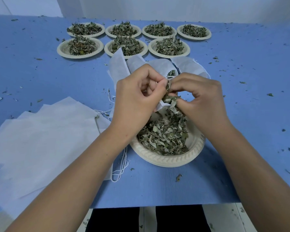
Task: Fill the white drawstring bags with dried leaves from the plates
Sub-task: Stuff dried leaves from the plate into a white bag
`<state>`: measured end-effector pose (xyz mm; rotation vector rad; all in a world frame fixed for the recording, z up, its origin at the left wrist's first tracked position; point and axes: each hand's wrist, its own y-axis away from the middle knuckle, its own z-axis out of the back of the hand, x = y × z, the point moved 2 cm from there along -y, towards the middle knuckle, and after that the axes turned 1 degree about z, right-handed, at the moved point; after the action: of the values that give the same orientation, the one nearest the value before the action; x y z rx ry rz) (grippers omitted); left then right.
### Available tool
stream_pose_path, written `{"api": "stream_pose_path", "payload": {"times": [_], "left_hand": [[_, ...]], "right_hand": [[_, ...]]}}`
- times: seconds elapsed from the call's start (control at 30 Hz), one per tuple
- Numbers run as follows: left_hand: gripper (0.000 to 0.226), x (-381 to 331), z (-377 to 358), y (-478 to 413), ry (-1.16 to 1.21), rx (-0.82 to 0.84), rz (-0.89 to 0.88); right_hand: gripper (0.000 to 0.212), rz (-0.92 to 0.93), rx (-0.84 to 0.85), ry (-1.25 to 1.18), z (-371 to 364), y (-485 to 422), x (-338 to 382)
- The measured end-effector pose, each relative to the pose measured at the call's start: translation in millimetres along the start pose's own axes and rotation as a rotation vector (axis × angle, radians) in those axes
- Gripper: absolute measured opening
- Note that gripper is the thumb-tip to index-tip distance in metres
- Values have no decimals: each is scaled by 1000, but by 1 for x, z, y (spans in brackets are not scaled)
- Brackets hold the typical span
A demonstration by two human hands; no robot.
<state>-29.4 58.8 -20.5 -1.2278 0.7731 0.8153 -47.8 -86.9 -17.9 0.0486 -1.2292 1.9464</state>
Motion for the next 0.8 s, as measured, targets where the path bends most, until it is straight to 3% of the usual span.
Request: {"api": "stream_pose_path", "payload": {"times": [0.23, 0.37, 0.43, 0.63, 0.8], "left_hand": [[14, 4, 3, -3, 11, -121, 34], [14, 1, 2, -2, 50, -64, 10], [15, 0, 0, -1, 33, -37, 3], [15, 4, 7, -5, 60, -167, 49], [15, 5, 7, -5, 87, -176, 76]], "right_hand": [[28, 100, -90, 44, 14, -2, 6], [36, 42, 276, 156, -3, 4, 7], [33, -18, 372, 143, -7, 5, 4], [28, 51, 73, 156, 18, -1, 3], [17, 96, 48, 201, 10, 0, 6]]}}
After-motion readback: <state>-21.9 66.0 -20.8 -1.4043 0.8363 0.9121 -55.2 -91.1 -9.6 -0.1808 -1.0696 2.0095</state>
